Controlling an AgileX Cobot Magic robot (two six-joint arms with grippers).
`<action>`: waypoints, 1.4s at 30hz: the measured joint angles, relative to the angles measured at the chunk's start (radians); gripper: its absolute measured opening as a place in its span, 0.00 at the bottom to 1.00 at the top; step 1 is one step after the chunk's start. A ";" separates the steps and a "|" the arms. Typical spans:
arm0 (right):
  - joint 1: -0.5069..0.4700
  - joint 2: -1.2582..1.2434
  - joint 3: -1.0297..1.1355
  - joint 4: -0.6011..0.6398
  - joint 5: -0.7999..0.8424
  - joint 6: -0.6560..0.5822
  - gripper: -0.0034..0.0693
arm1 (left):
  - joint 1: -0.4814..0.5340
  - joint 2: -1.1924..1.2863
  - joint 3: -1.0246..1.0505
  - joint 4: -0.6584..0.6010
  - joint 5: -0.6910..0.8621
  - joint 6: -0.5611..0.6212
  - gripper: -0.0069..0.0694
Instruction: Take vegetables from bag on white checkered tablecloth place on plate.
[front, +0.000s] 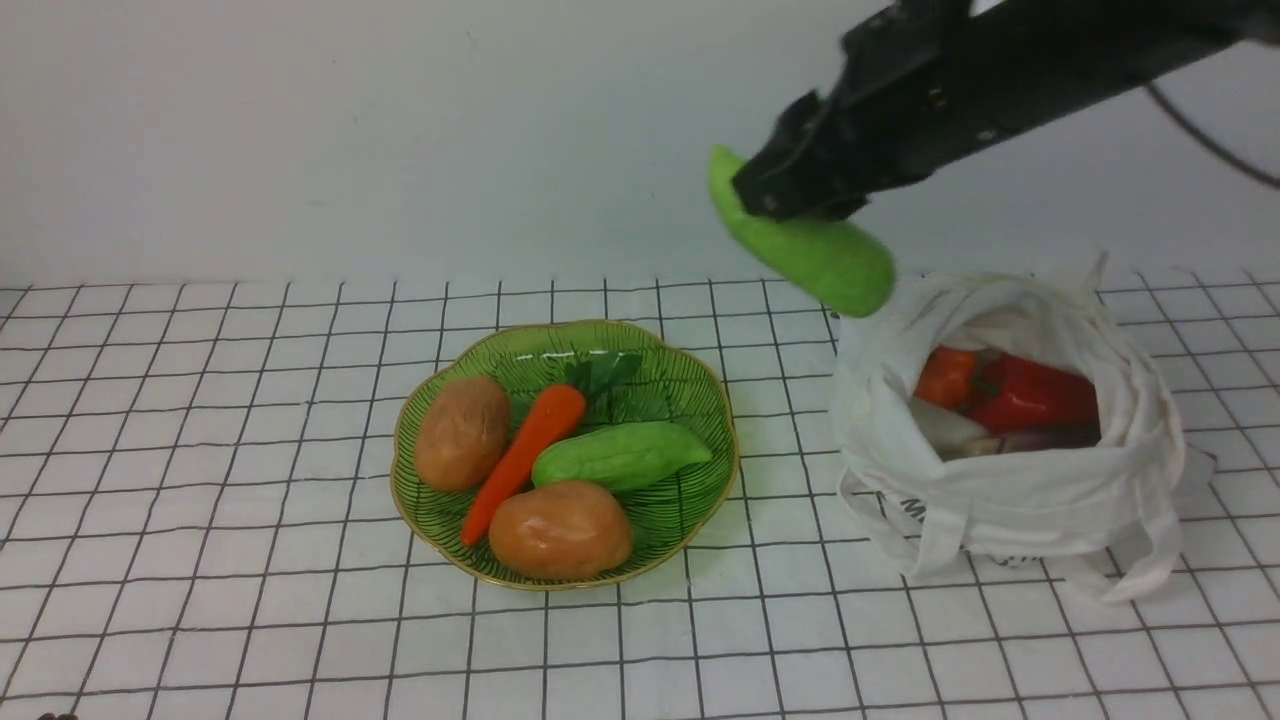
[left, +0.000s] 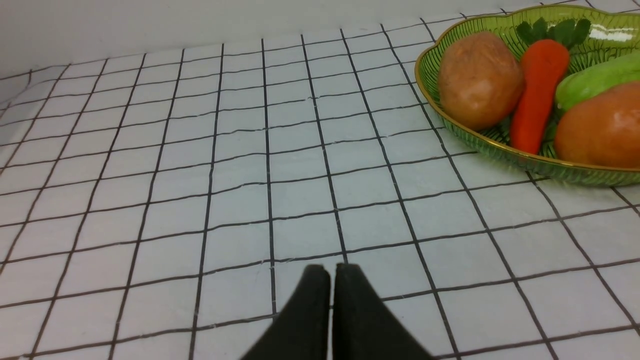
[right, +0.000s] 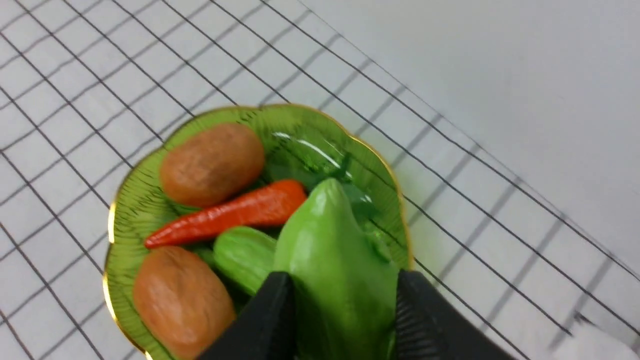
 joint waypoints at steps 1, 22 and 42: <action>0.041 0.036 0.000 0.000 -0.043 -0.003 0.38 | 0.000 0.000 0.000 0.000 0.000 0.000 0.08; 0.194 0.361 0.000 -0.079 -0.272 0.006 0.49 | 0.000 0.000 0.000 0.000 0.000 0.000 0.08; 0.194 0.087 -0.181 -0.597 0.145 0.504 0.64 | 0.000 0.000 0.000 0.000 0.000 0.000 0.08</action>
